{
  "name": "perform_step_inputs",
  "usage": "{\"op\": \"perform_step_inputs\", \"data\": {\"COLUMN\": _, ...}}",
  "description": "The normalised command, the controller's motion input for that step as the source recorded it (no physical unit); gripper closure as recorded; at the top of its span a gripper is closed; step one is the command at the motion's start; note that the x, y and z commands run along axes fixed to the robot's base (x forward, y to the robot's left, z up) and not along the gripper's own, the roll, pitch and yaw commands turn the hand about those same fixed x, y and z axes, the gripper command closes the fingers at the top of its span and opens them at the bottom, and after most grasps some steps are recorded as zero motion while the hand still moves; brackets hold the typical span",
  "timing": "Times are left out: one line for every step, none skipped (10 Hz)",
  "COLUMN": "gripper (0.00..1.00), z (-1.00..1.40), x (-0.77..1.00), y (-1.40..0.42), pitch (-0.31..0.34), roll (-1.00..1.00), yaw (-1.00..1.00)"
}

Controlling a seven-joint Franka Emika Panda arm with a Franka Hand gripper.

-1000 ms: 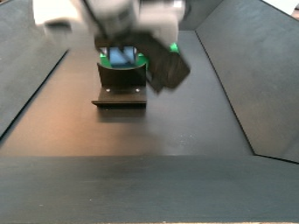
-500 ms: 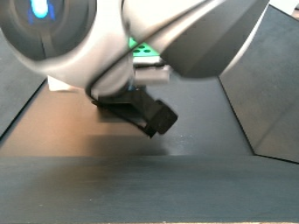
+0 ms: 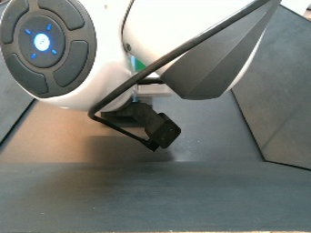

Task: Pick up the rectangle object. Move up. Place the rectangle object on the fixture. Regrasp the rectangle object. Move to above the board. Insert the rectangle object.
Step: Place the rectangle object on the fixture, then regrasp the rectangle object.

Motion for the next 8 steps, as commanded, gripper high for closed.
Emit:
{"op": "perform_step_inputs", "data": {"gripper": 0.0, "z": 0.0, "x": 0.0, "y": 0.0, "pitch": 0.0, "roll": 0.0, "yaw": 0.0}}
{"op": "perform_step_inputs", "data": {"gripper": 0.0, "z": 1.0, "x": 0.0, "y": 0.0, "pitch": 0.006, "roll": 0.01, "yaw": 0.04}}
{"op": "perform_step_inputs", "data": {"gripper": 0.0, "z": 1.0, "x": 0.0, "y": 0.0, "pitch": 0.008, "roll": 0.02, "yaw": 0.04}}
{"op": "perform_step_inputs", "data": {"gripper": 0.0, "z": 1.0, "x": -0.02, "y": 0.0, "pitch": 0.018, "roll": 0.04, "yaw": 0.04}}
{"op": "perform_step_inputs", "data": {"gripper": 0.0, "z": 1.0, "x": -0.03, "y": -0.01, "pitch": 0.029, "roll": 0.06, "yaw": 0.03}}
{"op": "perform_step_inputs", "data": {"gripper": 0.0, "z": 1.0, "x": -0.04, "y": -0.01, "pitch": 0.041, "roll": 0.06, "yaw": 0.03}}
{"op": "perform_step_inputs", "data": {"gripper": 0.0, "z": 0.89, "x": -0.03, "y": 0.0, "pitch": 0.071, "roll": 0.05, "yaw": 0.02}}
{"op": "perform_step_inputs", "data": {"gripper": 0.0, "z": 0.72, "x": -0.03, "y": 0.0, "pitch": 0.091, "roll": 0.05, "yaw": 0.01}}
